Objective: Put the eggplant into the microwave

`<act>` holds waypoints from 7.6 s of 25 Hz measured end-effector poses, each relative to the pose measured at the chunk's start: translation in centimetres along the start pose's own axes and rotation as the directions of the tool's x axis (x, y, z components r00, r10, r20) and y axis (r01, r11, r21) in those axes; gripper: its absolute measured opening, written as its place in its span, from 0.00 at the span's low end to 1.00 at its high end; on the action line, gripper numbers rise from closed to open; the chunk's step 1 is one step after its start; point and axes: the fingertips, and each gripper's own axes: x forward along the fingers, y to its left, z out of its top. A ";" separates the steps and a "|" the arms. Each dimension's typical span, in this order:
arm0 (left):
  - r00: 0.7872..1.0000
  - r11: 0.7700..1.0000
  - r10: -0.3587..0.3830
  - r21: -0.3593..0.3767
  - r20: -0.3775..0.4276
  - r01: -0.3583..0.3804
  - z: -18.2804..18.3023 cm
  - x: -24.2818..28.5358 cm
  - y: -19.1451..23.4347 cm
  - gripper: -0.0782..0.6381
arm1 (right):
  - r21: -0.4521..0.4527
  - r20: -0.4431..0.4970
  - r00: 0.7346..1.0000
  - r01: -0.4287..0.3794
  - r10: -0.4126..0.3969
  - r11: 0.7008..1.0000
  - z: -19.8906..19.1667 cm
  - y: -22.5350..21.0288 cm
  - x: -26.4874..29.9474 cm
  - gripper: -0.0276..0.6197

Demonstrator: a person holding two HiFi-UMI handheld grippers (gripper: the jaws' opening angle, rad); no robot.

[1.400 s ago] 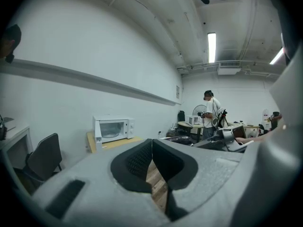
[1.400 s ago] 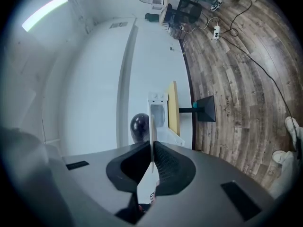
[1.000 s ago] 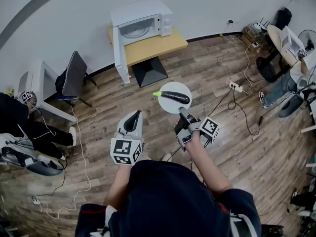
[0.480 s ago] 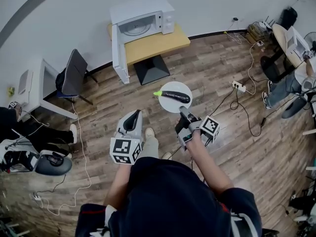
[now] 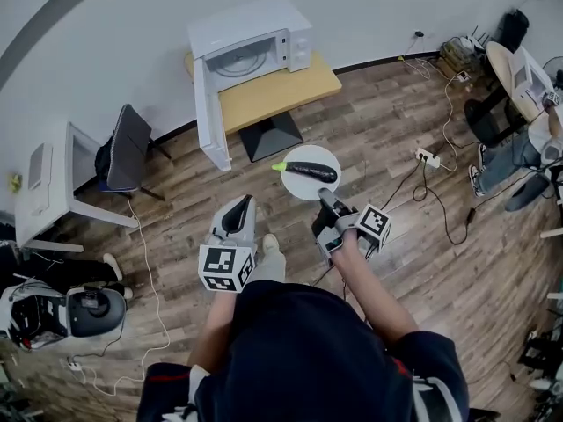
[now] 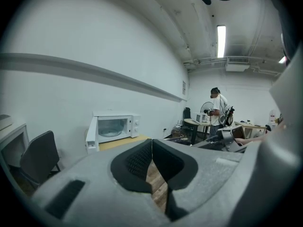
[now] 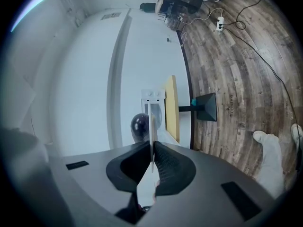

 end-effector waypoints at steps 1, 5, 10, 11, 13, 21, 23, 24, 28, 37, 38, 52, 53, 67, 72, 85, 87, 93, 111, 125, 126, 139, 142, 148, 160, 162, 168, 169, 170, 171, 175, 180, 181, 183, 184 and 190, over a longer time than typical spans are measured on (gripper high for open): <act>1.000 1.000 0.000 0.002 0.003 0.000 0.4 0.6 0.5 0.13 | 0.000 0.000 1.000 -0.003 0.003 1.000 0.3 0.4 0.7 0.08; 1.000 1.000 -0.006 0.004 0.016 0.006 2.1 3.0 3.1 0.13 | 0.004 0.003 1.000 -0.015 0.015 1.000 1.0 1.8 4.2 0.08; 1.000 1.000 -0.015 -0.002 0.011 0.015 3.5 6.0 6.7 0.13 | 0.004 0.007 1.000 0.000 0.000 1.000 1.7 3.3 8.9 0.08; 1.000 1.000 -0.017 -0.002 0.011 0.017 3.7 6.6 7.5 0.13 | 0.005 0.009 1.000 0.002 -0.002 1.000 1.8 3.5 9.8 0.08; 1.000 1.000 -0.024 0.001 0.011 0.024 4.3 7.6 8.9 0.13 | 0.002 0.014 1.000 0.006 -0.006 1.000 2.0 4.0 11.4 0.08; 0.995 0.995 -0.099 -0.008 0.021 0.099 5.4 11.7 12.5 0.13 | -0.003 0.048 0.999 0.020 -0.019 1.000 2.9 5.0 17.0 0.08; 0.993 0.993 -0.120 -0.013 0.021 0.121 5.4 12.4 13.0 0.13 | -0.001 0.056 0.998 0.022 -0.022 1.000 2.8 5.0 18.1 0.08; 0.991 0.991 -0.130 -0.017 0.021 0.130 5.4 12.7 13.3 0.13 | -0.001 0.059 0.998 0.025 -0.024 1.000 2.8 5.0 18.5 0.08; 0.987 0.987 -0.158 -0.026 0.018 0.158 5.4 13.5 14.0 0.13 | 0.006 0.066 0.997 0.045 -0.046 0.999 2.6 4.7 19.8 0.08; 0.979 0.979 -0.201 -0.043 0.024 0.202 5.9 14.9 14.0 0.13 | -0.014 0.070 0.996 0.058 -0.057 0.998 3.4 5.6 21.7 0.08; 0.979 0.979 -0.200 -0.043 0.026 0.201 6.1 15.1 14.0 0.13 | -0.013 0.068 0.996 0.058 -0.057 0.998 3.5 5.7 21.9 0.08; 0.992 0.991 -0.122 -0.057 0.006 0.122 7.3 21.0 14.7 0.13 | -0.014 -0.043 0.998 0.041 -0.041 0.999 7.8 7.1 29.2 0.08; 0.994 0.992 -0.113 -0.060 0.003 0.113 7.4 21.6 14.9 0.13 | -0.017 -0.055 0.998 0.041 -0.042 0.999 8.3 7.2 29.8 0.08; 0.998 0.991 0.060 -0.118 -0.023 -0.062 8.9 29.7 17.5 0.13 | -0.040 -0.221 0.973 0.066 -0.073 0.997 13.9 8.5 38.1 0.08; 0.991 0.983 0.125 -0.129 -0.042 -0.129 9.1 31.9 18.4 0.13 | -0.040 -0.275 0.958 0.074 -0.082 0.997 15.4 8.5 40.2 0.08; 0.951 0.943 0.303 -0.128 -0.062 -0.309 8.7 33.7 20.3 0.13 | -0.066 -0.418 0.904 0.072 -0.093 0.995 16.1 8.8 44.3 0.08; 0.943 0.934 0.327 -0.133 -0.064 -0.333 8.6 33.8 20.5 0.13 | -0.071 -0.435 0.895 0.076 -0.100 0.995 16.2 8.8 44.6 0.08; 0.916 0.906 0.394 -0.137 -0.076 -0.401 8.1 33.8 21.0 0.13 | -0.081 -0.473 0.875 0.078 -0.107 0.994 16.8 8.4 44.9 0.08; 0.888 0.877 0.451 -0.143 -0.088 -0.459 6.9 32.1 21.0 0.13 | -0.100 -0.489 0.864 0.082 -0.121 0.992 17.2 7.3 43.9 0.08; 0.909 0.895 0.401 -0.163 -0.116 -0.416 6.2 32.3 22.4 0.13 | -0.109 -0.469 0.870 0.115 -0.153 0.987 15.8 6.3 45.6 0.08; 0.911 0.897 0.395 -0.165 -0.120 -0.411 6.1 32.4 22.6 0.13 | -0.110 -0.468 0.870 0.119 -0.157 0.987 15.6 6.2 45.8 0.08; 0.919 0.902 0.360 -0.193 -0.161 -0.386 4.8 33.2 24.8 0.13 | -0.125 -0.446 0.873 0.159 -0.198 0.979 14.7 4.1 48.9 0.08; 0.920 0.903 0.353 -0.196 -0.171 -0.383 4.5 33.3 24.9 0.13 | -0.118 -0.443 0.875 0.156 -0.193 0.981 14.6 3.5 49.7 0.08; 0.922 0.907 0.337 -0.195 -0.190 -0.372 4.1 33.8 25.2 0.13 | -0.125 -0.436 0.877 0.162 -0.201 0.979 14.6 2.3 51.6 0.08; 0.918 0.907 0.321 -0.203 -0.234 -0.369 2.9 34.0 26.5 0.13 | -0.111 -0.424 0.884 0.164 -0.196 0.980 14.3 -0.3 54.9 0.08; 0.918 0.909 0.315 -0.202 -0.239 -0.365 2.7 34.1 26.6 0.13 | -0.107 -0.422 0.886 0.159 -0.190 0.981 14.4 -0.6 55.5 0.08; 0.913 0.913 0.311 -0.185 -0.263 -0.364 2.1 34.1 26.9 0.13 | -0.116 -0.415 0.887 0.167 -0.201 0.979 14.4 -1.8 56.5 0.08; 0.913 0.913 0.312 -0.182 -0.265 -0.365 2.0 34.2 27.0 0.13 | -0.116 -0.414 0.888 0.166 -0.200 0.979 14.5 -1.9 56.7 0.08; 0.912 0.914 0.311 -0.178 -0.268 -0.364 1.9 34.2 27.0 0.13 | -0.117 -0.413 0.889 0.165 -0.199 0.979 14.5 -2.0 56.8 0.08; 0.911 0.915 0.311 -0.174 -0.272 -0.364 1.7 34.2 27.0 0.13 | -0.118 -0.412 0.890 0.163 -0.198 0.979 14.5 -2.1 57.0 0.08; 0.909 0.917 0.308 -0.165 -0.280 -0.362 1.4 34.2 26.9 0.13 | -0.127 -0.407 0.889 0.172 -0.210 0.977 14.3 -2.3 57.4 0.08; 0.908 0.918 0.308 -0.160 -0.285 -0.362 1.3 34.1 26.8 0.13 | -0.126 -0.397 0.894 0.172 -0.208 0.977 14.2 -2.3 58.0 0.08; 0.907 0.918 0.309 -0.159 -0.288 -0.363 1.2 34.1 26.8 0.13 | -0.125 -0.393 0.895 0.174 -0.210 0.977 14.2 -2.3 58.1 0.08; 0.905 0.918 0.309 -0.159 -0.292 -0.364 1.1 34.0 26.8 0.13 | -0.125 -0.386 0.898 0.178 -0.213 0.976 14.1 -2.3 58.4 0.08; 0.905 0.917 0.309 -0.159 -0.292 -0.365 1.1 34.0 26.8 0.13 | -0.125 -0.382 0.899 0.180 -0.214 0.976 14.1 -2.3 58.5 0.08; 0.905 0.916 0.313 -0.161 -0.288 -0.368 1.1 34.0 26.9 0.13 | -0.132 -0.364 0.905 0.183 -0.219 0.974 13.9 -2.2 59.5 0.08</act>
